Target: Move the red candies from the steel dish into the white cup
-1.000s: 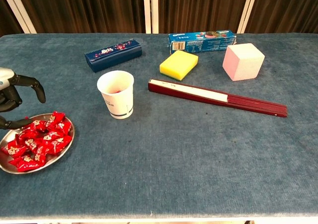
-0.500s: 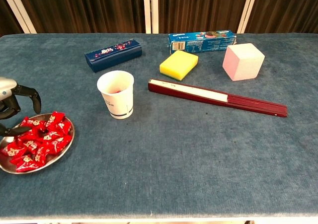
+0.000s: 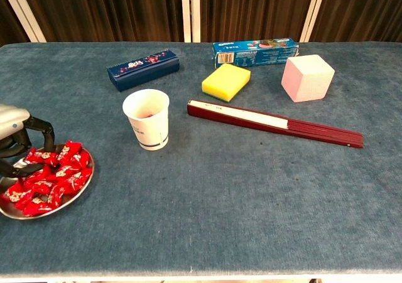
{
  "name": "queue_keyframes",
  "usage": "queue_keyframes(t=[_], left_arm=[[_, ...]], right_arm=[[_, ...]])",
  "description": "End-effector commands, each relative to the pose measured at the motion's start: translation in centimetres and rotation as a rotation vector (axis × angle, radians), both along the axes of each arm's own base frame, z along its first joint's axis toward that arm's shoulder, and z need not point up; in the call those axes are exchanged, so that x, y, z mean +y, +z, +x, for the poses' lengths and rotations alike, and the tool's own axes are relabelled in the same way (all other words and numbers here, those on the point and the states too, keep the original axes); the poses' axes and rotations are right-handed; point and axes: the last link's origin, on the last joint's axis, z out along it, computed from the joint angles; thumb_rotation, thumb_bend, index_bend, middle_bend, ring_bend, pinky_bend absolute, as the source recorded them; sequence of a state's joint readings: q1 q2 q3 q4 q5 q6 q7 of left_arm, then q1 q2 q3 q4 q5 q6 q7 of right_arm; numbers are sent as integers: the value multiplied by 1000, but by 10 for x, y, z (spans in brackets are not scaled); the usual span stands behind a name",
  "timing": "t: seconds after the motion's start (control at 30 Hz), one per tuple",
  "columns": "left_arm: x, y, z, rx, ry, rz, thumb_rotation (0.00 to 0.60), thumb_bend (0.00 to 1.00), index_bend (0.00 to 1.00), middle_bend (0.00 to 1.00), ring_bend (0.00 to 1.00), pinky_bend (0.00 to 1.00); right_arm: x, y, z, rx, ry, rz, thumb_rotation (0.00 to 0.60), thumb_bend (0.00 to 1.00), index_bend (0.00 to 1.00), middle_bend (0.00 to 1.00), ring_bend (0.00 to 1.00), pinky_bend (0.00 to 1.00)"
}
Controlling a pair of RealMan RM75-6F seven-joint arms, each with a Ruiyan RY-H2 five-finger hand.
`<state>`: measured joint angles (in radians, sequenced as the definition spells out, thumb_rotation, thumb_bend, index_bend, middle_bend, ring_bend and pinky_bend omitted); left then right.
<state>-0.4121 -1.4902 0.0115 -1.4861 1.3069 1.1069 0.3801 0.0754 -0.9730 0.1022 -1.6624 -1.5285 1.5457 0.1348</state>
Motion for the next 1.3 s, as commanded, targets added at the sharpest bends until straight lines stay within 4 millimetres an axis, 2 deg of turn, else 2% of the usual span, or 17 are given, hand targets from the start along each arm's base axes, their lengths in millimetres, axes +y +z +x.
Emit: queue_keyframes(t=[0.03, 0.17, 0.27, 0.5, 0.63, 0.8, 0.93, 1.13, 1.3], left_arm=[[1, -2, -1, 3, 5, -8, 600, 335, 521, 927, 879, 825], [2, 2, 1, 1, -8, 11, 600, 426, 579, 935, 884, 825], [2, 11, 8, -35, -20, 37, 600, 434, 584, 935, 885, 825], [10, 43, 53, -236, -98, 91, 600, 427, 584, 935, 885, 825], [22, 49, 81, -281, -163, 90, 600, 426, 584, 935, 885, 825], [35, 39, 116, -320, -220, 45, 600, 426, 584, 935, 885, 825], [45, 24, 132, -322, -221, -11, 600, 421, 584, 935, 885, 825], [54, 7, 139, -304, -195, -36, 600, 369, 552, 935, 884, 825], [52, 5, 136, -292, -179, -11, 600, 212, 402, 935, 884, 825]], right_arm=[[0, 0, 0, 0, 0, 1, 600, 119, 0, 6, 0, 0], [0, 0, 0, -1, -1, 2, 600, 119, 0, 6, 0, 0], [0, 0, 0, -2, -1, 0, 600, 119, 0, 6, 0, 0], [2, 0, -1, -6, 1, -2, 600, 118, 0, 6, 0, 0], [3, 0, -3, -8, -4, -3, 600, 118, 0, 6, 0, 0], [5, 1, -6, -10, -12, -7, 600, 120, 0, 6, 0, 0], [6, 1, -8, -11, -18, -6, 600, 119, 0, 6, 0, 0], [6, 2, -12, -13, -28, -9, 600, 118, 0, 6, 0, 0], [5, 1, -13, -14, -29, -6, 600, 119, 0, 6, 0, 0]])
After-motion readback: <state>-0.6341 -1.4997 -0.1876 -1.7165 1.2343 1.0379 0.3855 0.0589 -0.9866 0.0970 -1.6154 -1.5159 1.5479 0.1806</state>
